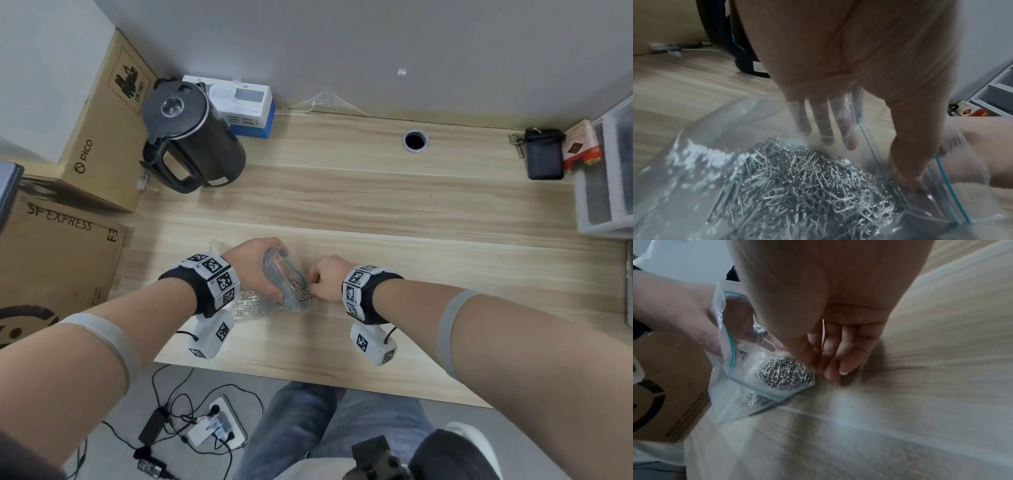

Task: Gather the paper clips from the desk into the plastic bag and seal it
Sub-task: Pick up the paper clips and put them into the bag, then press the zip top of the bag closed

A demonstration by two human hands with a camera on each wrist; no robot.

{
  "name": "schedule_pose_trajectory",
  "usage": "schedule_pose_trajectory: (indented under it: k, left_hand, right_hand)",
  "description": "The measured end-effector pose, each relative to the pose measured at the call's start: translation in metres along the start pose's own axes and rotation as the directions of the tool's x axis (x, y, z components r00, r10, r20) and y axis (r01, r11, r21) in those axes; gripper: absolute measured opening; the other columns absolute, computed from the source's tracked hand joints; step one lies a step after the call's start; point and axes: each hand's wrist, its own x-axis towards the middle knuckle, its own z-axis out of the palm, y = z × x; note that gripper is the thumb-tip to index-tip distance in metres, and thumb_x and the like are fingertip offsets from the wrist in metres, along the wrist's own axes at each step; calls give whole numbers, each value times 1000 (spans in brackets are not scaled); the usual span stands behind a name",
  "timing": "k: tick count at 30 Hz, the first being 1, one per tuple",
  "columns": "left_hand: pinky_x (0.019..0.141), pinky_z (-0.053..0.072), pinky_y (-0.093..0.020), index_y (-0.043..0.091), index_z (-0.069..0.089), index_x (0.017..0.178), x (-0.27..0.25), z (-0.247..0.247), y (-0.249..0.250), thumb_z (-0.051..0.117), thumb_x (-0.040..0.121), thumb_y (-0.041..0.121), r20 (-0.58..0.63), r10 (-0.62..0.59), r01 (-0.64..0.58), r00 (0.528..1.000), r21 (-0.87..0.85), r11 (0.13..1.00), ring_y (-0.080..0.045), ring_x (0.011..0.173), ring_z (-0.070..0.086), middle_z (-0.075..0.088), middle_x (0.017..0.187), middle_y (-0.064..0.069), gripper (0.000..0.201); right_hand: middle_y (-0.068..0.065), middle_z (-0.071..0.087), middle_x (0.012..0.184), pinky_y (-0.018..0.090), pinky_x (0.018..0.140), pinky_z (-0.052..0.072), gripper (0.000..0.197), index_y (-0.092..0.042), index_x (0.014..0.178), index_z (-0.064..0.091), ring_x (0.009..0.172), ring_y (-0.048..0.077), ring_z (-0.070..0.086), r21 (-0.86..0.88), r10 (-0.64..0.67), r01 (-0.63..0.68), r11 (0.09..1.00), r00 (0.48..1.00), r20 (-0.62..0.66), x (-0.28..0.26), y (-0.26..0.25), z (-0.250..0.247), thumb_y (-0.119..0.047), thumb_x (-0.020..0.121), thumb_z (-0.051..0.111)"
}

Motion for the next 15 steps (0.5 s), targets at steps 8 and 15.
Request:
schedule_pose_trajectory:
  k: [8, 15]
  left_hand:
    - [69, 43, -11, 20, 27, 146, 7, -20, 35, 94, 61, 30, -106, 13, -16, 994, -26, 1000, -13, 95, 59, 56, 113, 2, 109]
    - [81, 44, -21, 14, 1, 158, 25, -42, 81, 82, 73, 10, -155, 46, -63, 987, -106, 992, -19, 109, 54, 41, 128, -3, 117]
  right_hand:
    - [12, 68, 87, 36, 59, 59, 16, -7, 94, 57, 73, 28, 72, 230, 90, -45, 972, 979, -186, -17, -1, -48, -17, 100, 45]
    - [14, 72, 89, 43, 66, 61, 16, -13, 87, 48, 69, 29, 72, 151, 49, -4, 989, 953, -299, -32, 11, -129, -16, 98, 38]
